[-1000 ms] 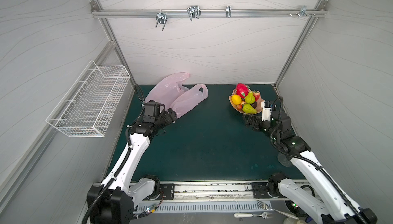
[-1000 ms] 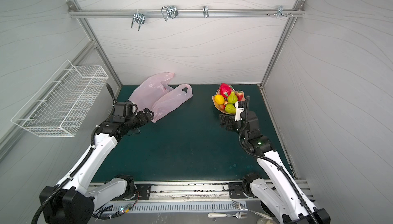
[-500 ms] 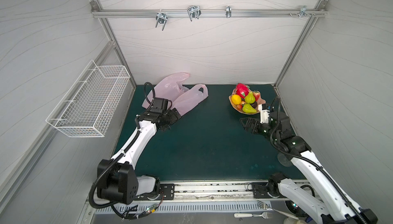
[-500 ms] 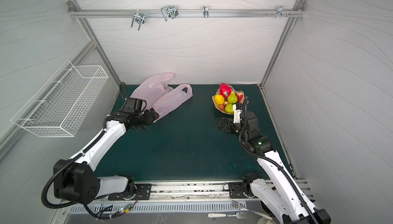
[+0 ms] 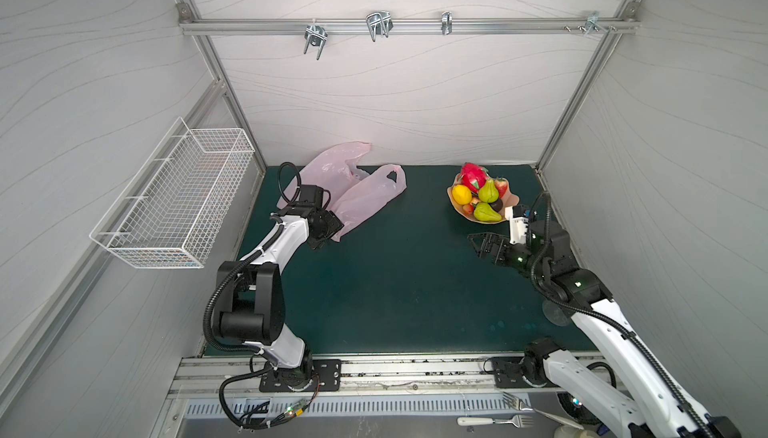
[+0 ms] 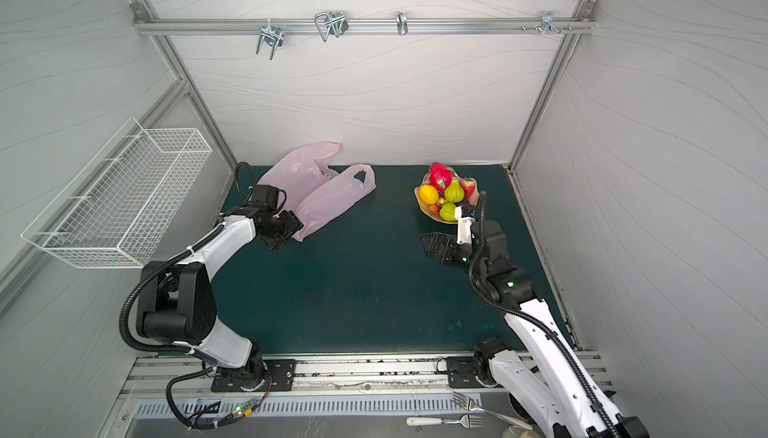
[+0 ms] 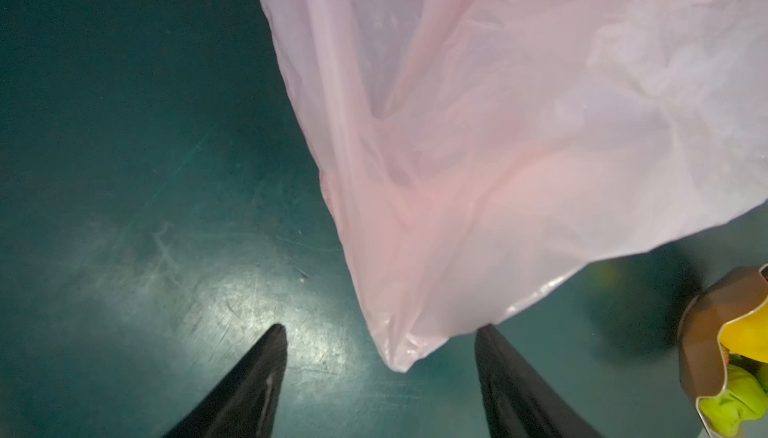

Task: Place the fruits into the plastic bag

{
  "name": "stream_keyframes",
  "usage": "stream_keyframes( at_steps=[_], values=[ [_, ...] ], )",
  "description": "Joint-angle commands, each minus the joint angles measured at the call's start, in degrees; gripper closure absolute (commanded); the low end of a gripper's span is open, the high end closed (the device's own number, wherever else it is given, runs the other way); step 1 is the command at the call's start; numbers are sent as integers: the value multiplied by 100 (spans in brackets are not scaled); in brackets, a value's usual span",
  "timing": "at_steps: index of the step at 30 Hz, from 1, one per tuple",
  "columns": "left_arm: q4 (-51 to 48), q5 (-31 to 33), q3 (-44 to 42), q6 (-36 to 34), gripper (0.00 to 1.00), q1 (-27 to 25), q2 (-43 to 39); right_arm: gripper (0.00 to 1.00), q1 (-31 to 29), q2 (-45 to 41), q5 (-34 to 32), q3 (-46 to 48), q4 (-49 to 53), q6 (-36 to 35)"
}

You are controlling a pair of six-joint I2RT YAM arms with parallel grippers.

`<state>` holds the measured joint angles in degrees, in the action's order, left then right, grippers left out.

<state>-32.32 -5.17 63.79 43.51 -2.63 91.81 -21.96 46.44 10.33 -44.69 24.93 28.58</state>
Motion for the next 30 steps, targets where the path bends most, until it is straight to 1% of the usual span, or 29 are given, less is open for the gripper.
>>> stream_keyframes(
  at_steps=[1,3,6,8,10,12,15,19,23,25,30],
  values=[
    [269,14,156,-135,40,65,348,1,-31,318,280,-233,-85,65],
    [389,-163,160,-346,57,101,538,1,-33,546,397,-391,-110,39],
    [332,-400,204,-764,86,132,699,1,-32,1024,505,-717,-126,-56],
    [294,-532,153,-1015,100,127,605,1,-34,1274,502,-925,-113,-124],
    [292,-718,46,-1221,100,77,446,1,-24,1521,459,-1115,-93,-151],
    [86,-724,-17,-1533,100,-55,257,1,-12,1787,447,-1324,-41,-164],
    [-111,-728,-276,-1819,100,-231,-161,1,34,2121,476,-1549,-7,-65],
    [-405,-575,-645,-2076,100,-558,-686,1,173,2511,700,-1677,-198,196],
    [-713,-393,-1029,-2196,100,-926,-1285,1,244,3040,920,-1912,-336,199],
    [-862,-293,-1167,-2215,100,-1192,-1552,1,254,3309,1047,-2070,-367,160],
    [-1360,161,-1344,-2156,100,-2168,-1884,1,207,4155,1519,-2537,-432,258]
  ],
)
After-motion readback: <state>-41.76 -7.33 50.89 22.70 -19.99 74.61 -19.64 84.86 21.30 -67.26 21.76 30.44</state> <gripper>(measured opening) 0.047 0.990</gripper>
